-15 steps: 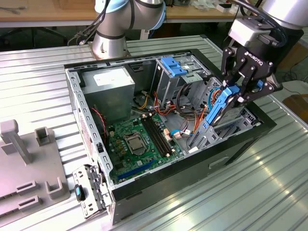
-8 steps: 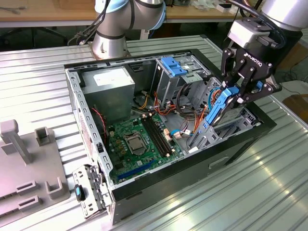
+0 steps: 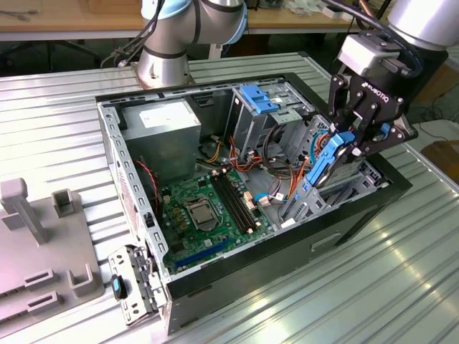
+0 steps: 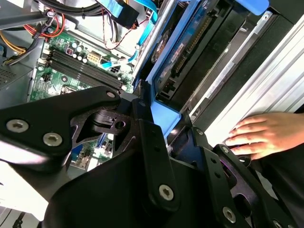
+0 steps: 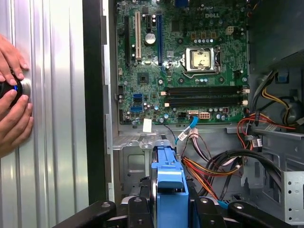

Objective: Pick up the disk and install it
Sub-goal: 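Insert the disk into the insertion slot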

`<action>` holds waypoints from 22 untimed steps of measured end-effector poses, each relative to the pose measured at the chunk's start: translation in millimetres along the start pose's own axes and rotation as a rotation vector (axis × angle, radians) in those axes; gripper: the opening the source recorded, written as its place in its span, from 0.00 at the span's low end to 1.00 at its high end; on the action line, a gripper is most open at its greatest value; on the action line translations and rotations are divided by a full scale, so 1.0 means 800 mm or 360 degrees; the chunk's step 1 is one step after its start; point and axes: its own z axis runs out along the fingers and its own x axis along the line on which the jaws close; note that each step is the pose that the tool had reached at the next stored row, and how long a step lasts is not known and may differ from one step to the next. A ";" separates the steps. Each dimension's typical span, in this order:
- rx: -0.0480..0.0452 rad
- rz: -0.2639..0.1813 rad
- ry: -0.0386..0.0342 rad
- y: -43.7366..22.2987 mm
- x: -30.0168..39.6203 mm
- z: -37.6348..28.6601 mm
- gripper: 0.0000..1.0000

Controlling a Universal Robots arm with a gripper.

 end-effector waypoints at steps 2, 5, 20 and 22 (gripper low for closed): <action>0.0000 0.0000 0.0000 0.0000 0.0006 0.0001 0.37; 0.0000 0.0000 -0.0001 -0.0001 0.0011 0.0002 0.38; 0.0005 0.0000 -0.0002 -0.0116 0.0022 0.0026 0.11; 0.0009 0.0000 -0.0002 -0.0228 0.0017 0.0071 0.11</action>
